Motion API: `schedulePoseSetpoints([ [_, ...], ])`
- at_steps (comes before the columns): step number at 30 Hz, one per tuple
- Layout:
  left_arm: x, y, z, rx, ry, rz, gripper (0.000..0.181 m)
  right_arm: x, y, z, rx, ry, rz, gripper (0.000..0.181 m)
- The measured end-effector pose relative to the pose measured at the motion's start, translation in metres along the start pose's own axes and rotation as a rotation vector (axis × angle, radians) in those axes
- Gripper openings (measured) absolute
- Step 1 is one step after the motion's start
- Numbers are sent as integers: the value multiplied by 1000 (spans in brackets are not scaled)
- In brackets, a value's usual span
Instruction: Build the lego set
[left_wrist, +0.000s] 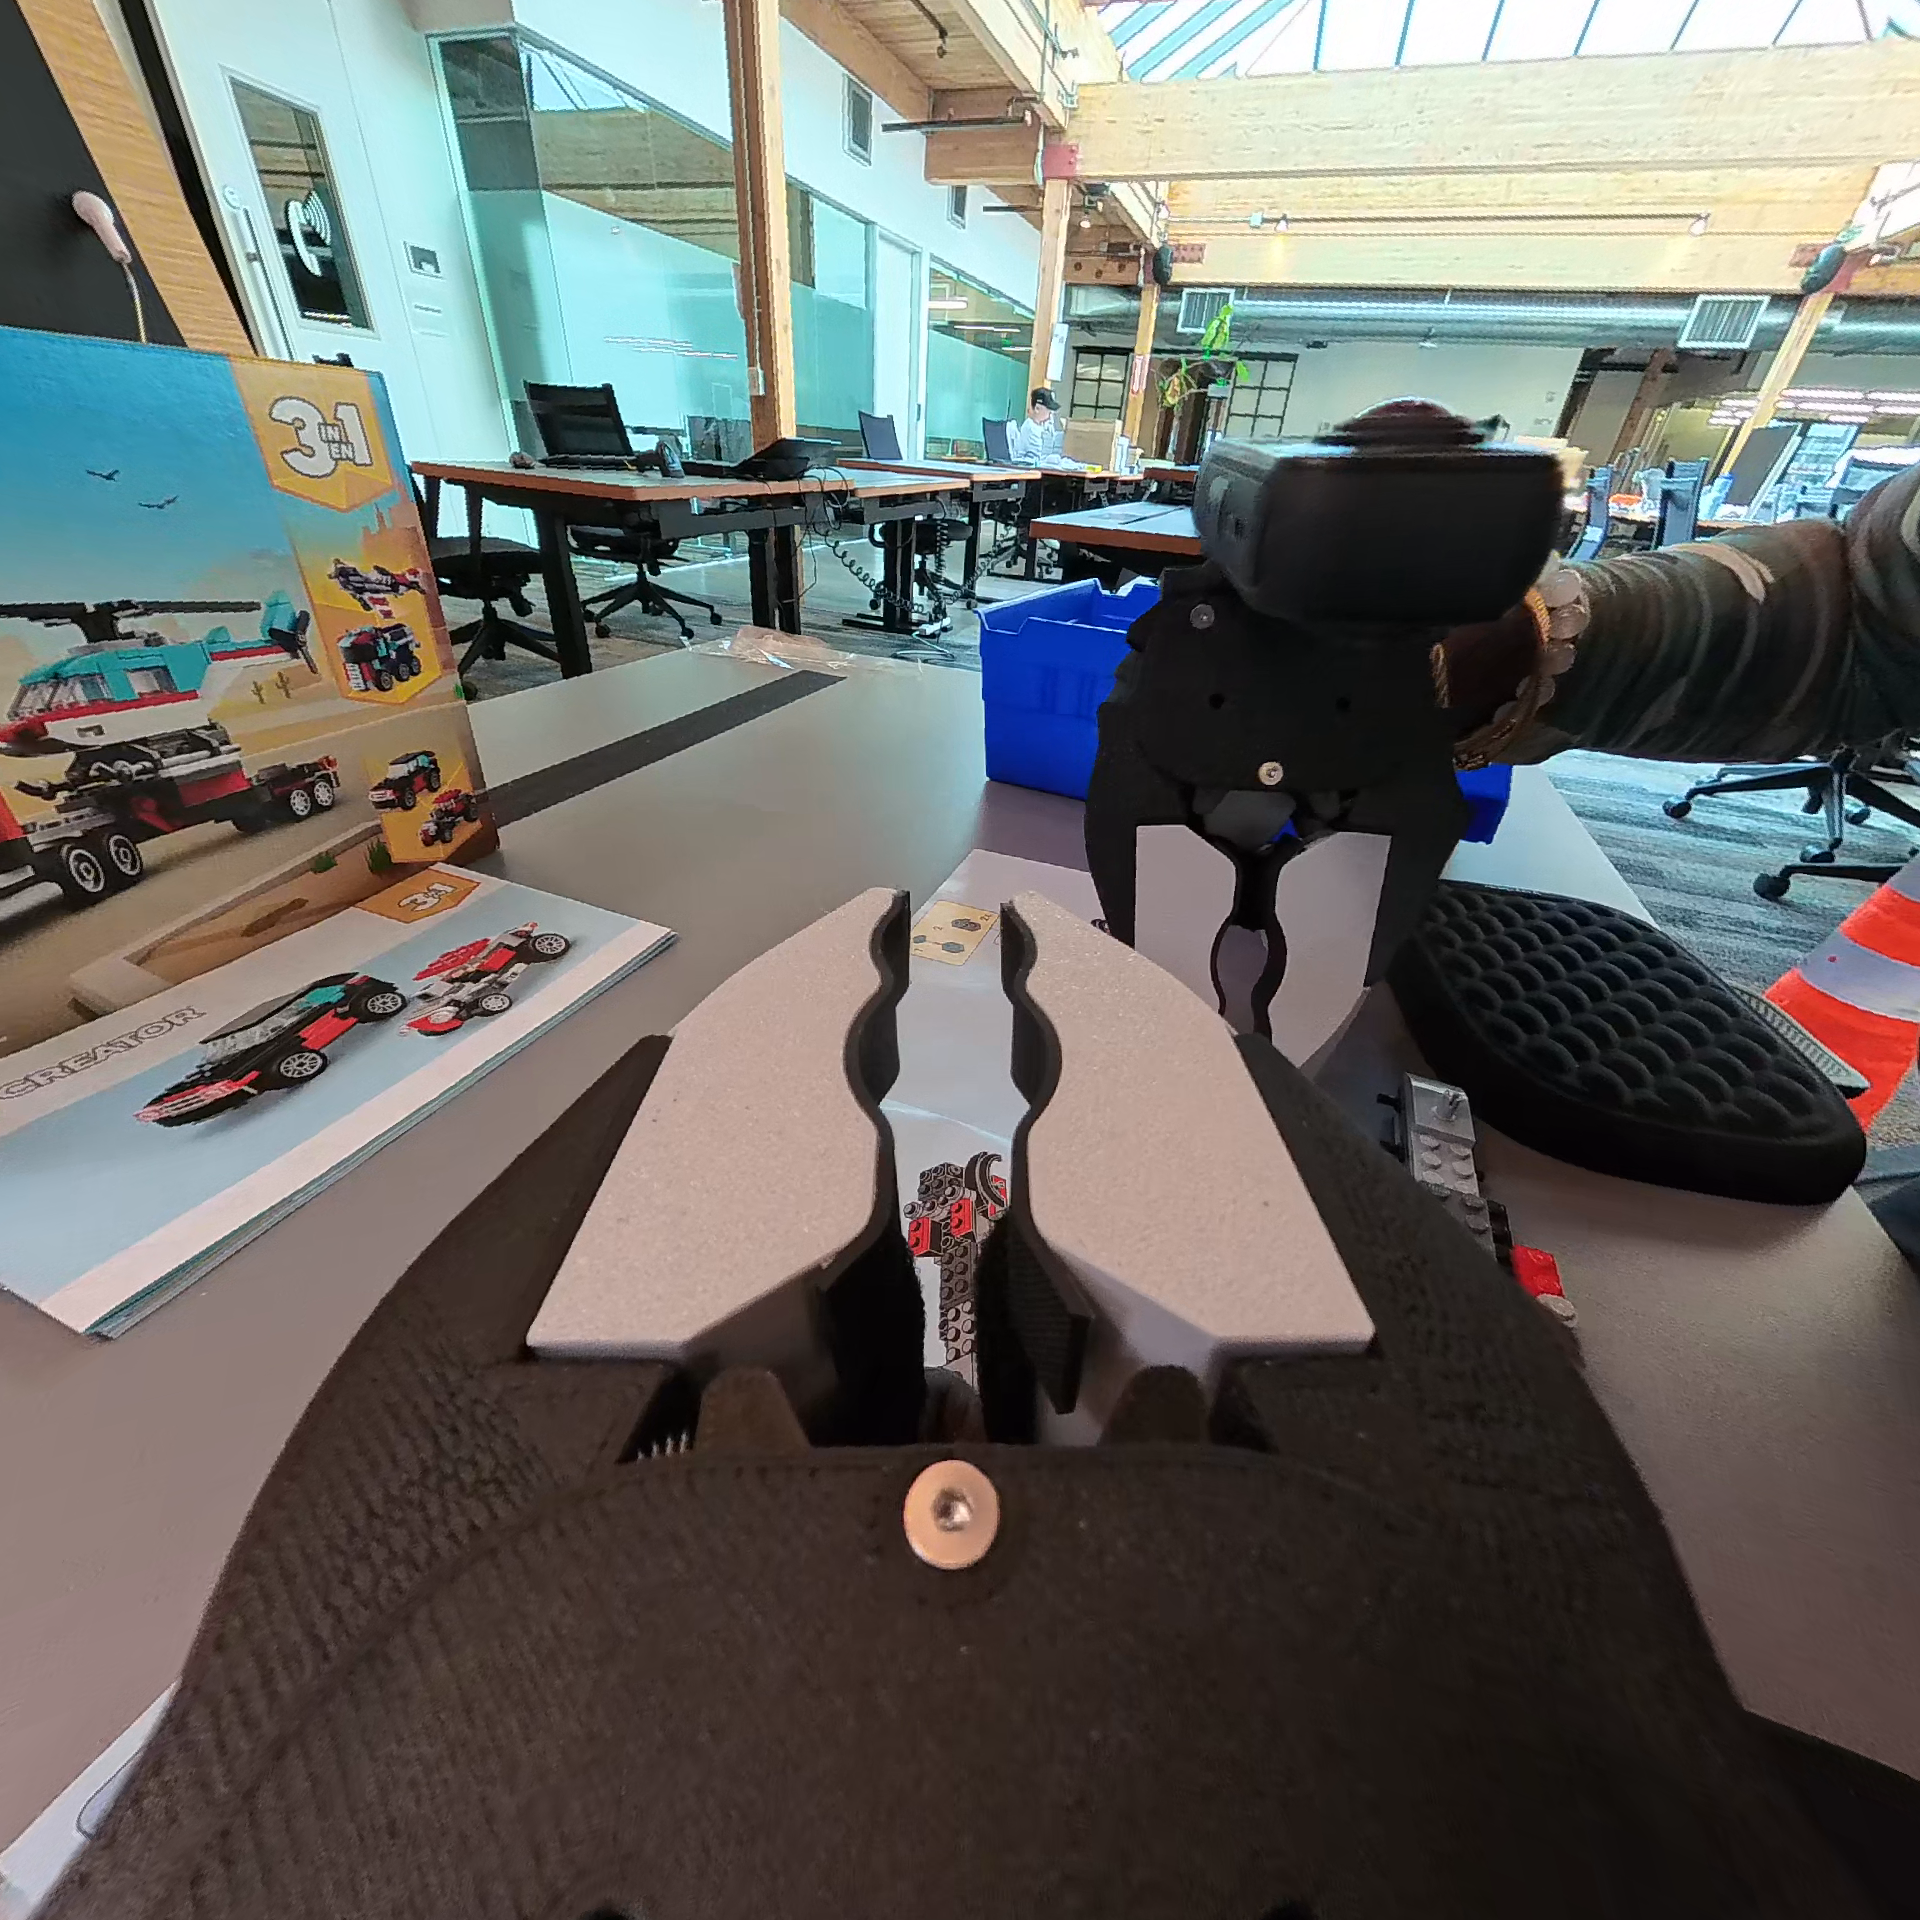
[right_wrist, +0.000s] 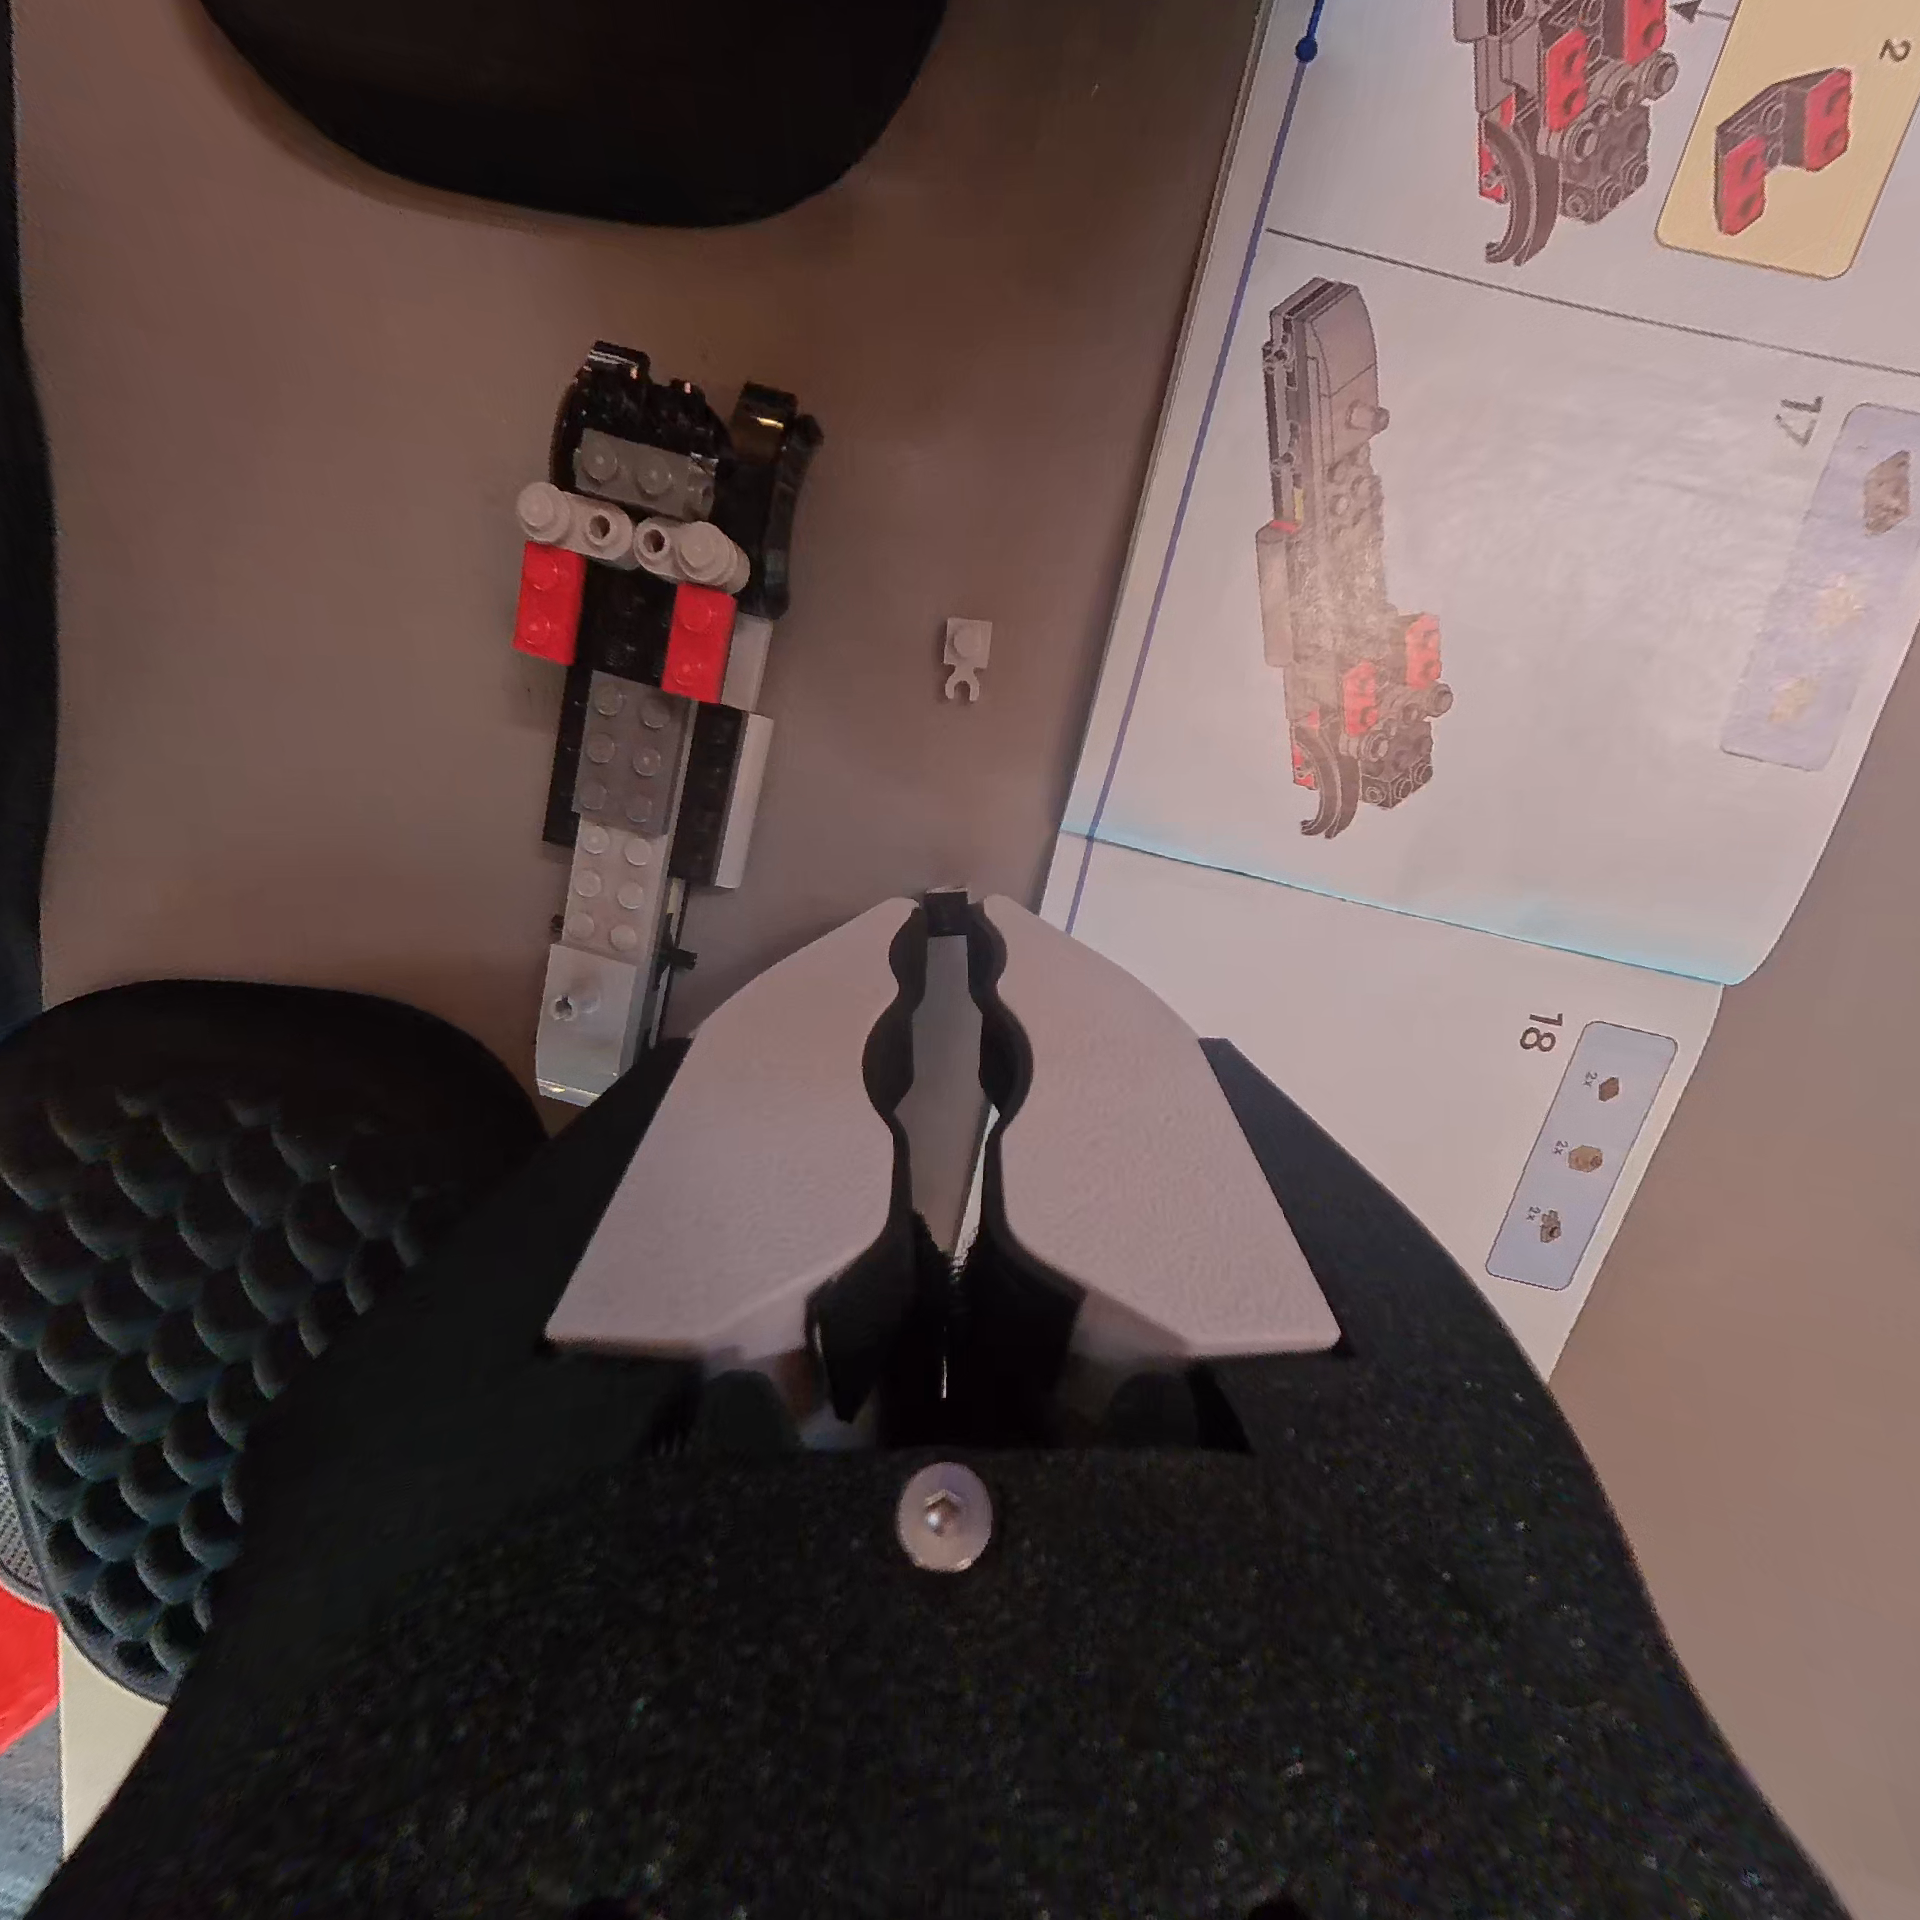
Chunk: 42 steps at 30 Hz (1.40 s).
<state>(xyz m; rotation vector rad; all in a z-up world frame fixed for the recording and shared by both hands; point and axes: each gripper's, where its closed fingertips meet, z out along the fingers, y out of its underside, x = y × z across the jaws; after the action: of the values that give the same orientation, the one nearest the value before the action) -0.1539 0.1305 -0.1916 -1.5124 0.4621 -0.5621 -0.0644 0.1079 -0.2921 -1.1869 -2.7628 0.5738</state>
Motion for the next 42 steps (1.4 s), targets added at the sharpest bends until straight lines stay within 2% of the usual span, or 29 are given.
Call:
schedulePoseSetpoints([
  [9,1,0,0,1,2,0,17,0,1,1,12,-27,-10,7],
  [17,0,0,1,0,3,-4,17,-4,-1,4,-130,5,-12,7],
  [25,0,-3,-1,14,2,-4,17,-4,0,5,-194,65,-7,8],
  [36,4,4,2,-40,3,36,17,-3,-3,4,-89,86,42,8],
  [42,3,4,2,-40,-3,43,17,-3,-6,1,-30,118,65,19],
])
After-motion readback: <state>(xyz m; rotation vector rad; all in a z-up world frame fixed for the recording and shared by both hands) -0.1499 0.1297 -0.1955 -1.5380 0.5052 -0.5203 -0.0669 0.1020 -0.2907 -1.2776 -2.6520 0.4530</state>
